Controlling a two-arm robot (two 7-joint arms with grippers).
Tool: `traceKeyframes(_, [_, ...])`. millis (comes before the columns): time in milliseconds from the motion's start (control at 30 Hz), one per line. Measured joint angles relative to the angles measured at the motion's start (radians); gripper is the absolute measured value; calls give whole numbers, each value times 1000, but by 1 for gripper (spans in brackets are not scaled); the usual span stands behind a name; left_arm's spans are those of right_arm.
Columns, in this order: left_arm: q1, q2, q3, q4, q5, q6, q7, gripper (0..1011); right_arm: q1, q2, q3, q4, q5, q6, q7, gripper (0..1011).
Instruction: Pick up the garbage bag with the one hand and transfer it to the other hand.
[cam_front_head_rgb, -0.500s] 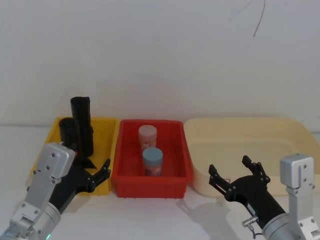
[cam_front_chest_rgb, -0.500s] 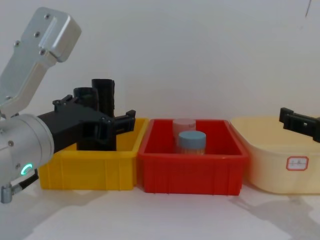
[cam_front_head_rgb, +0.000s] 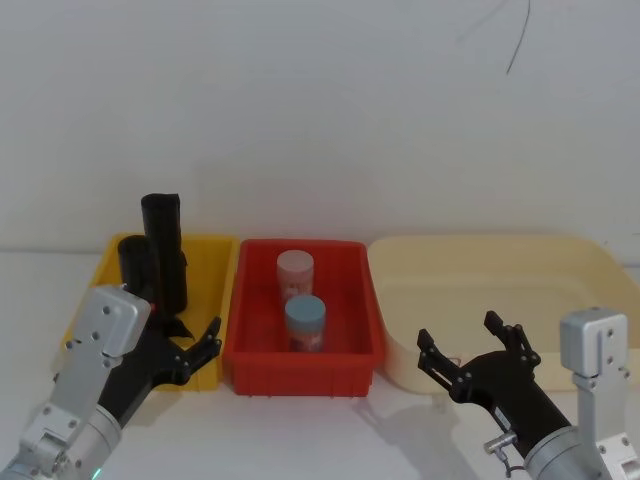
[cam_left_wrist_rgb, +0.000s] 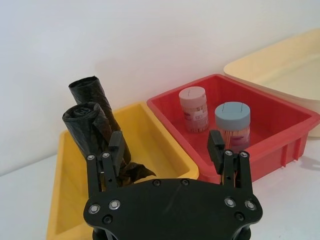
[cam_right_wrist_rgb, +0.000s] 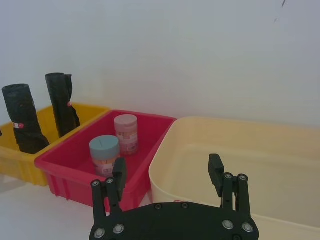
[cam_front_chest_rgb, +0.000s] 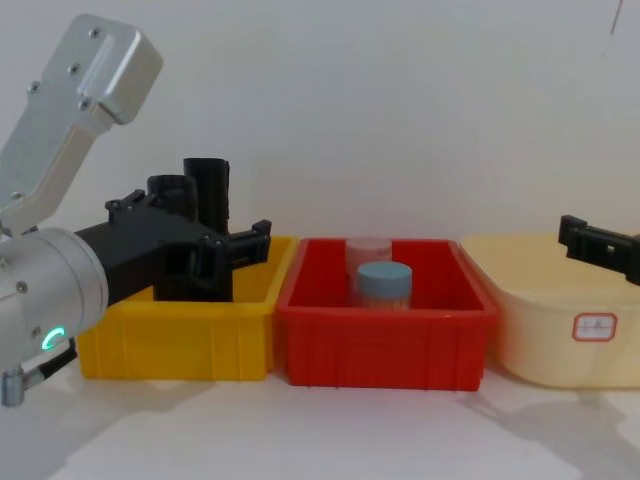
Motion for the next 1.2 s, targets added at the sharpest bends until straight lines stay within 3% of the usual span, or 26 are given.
traceKeyframes(533, [3, 0, -11, 7, -3, -11, -3, 1002, 0, 0, 0, 0, 0, 0, 0, 999])
traceKeyframes(1200, [45, 15, -109, 30, -71, -47, -9, 1001, 0, 0, 0, 0, 0, 0, 0, 1000])
